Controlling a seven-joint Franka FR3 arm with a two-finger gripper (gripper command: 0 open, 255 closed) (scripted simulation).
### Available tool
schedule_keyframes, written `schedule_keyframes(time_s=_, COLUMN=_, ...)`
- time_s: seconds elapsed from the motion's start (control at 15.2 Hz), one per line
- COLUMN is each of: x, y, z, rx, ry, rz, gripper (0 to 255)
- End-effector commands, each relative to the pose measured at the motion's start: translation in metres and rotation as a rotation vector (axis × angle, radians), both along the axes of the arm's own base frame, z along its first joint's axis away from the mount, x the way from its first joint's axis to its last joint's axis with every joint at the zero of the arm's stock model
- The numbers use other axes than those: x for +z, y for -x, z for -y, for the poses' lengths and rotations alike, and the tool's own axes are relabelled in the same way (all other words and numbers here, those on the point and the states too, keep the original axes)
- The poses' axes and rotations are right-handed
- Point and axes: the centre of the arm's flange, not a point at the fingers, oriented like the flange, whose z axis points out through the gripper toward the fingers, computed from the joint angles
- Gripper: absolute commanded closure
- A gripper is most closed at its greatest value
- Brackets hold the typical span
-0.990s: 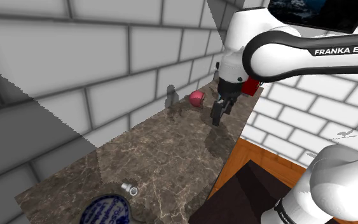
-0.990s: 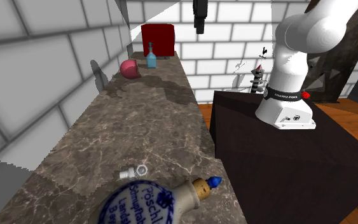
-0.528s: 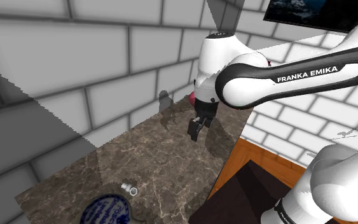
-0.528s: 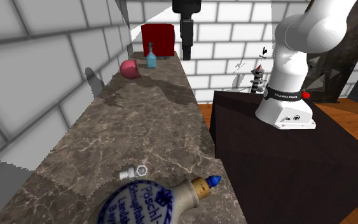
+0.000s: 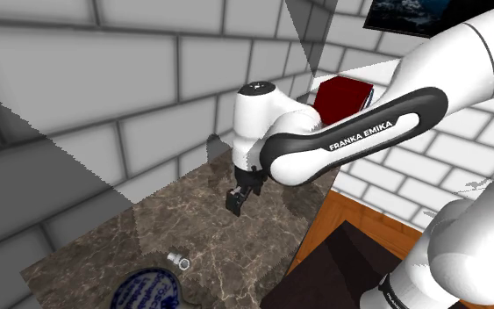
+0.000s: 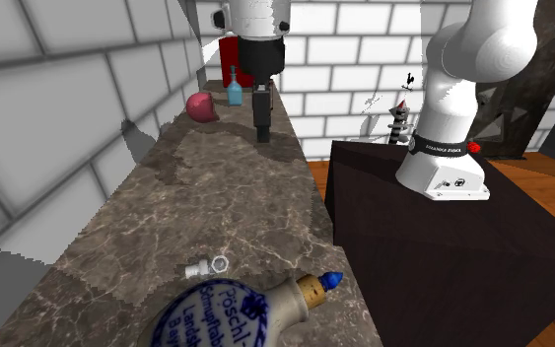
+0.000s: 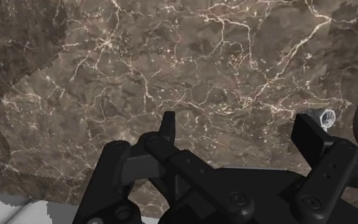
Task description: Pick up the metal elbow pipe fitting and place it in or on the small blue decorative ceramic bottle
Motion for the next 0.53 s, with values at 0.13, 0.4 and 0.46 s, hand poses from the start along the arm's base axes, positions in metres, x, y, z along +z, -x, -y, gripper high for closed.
schedule_keyframes(time_s=0.13, x=-0.036, y=-0.017, z=-0.037, rx=0.010, ry=0.005, rz=0.011, gripper=0)
schedule_keyframes(time_s=0.4, x=-0.073, y=-0.033, z=-0.072, rx=0.019, ry=0.012, rz=0.022, gripper=0)
schedule_keyframes(time_s=0.46, x=-0.082, y=-0.038, z=-0.080, rx=0.022, ry=0.014, rz=0.024, gripper=0)
